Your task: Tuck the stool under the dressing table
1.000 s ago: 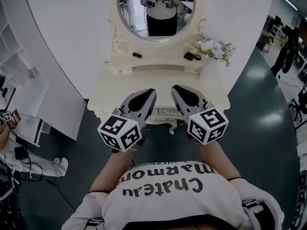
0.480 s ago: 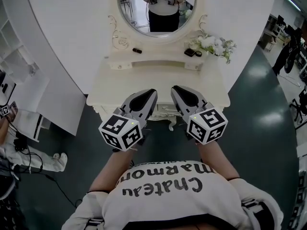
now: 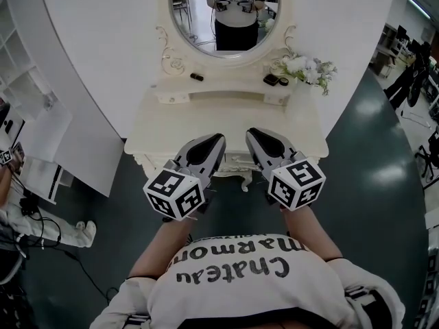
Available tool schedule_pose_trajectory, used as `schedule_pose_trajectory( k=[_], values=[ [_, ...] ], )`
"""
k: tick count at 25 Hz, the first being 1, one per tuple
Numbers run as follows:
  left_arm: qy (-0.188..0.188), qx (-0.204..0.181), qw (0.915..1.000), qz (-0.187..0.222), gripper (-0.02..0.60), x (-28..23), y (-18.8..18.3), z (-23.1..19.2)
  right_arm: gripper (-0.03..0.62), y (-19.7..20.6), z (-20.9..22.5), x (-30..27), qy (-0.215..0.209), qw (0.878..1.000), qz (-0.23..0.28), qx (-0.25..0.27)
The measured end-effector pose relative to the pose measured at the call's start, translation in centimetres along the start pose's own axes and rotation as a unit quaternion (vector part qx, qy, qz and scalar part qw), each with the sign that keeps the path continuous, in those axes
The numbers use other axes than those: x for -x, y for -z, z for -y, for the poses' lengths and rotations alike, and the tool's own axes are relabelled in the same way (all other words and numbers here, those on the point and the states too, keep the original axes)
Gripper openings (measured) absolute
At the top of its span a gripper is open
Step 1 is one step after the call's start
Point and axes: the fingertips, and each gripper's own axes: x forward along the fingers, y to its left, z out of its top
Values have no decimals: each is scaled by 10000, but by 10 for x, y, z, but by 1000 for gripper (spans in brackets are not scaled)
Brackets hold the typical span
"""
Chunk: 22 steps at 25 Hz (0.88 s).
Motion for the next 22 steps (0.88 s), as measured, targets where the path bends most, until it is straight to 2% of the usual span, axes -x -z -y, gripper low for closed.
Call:
schedule_pose_trajectory(
  k=[22],
  values=[
    [-156,42,9999,11,31,-2,2,-12,45,1,3,-13,-232,9997,-16,-33]
  ],
)
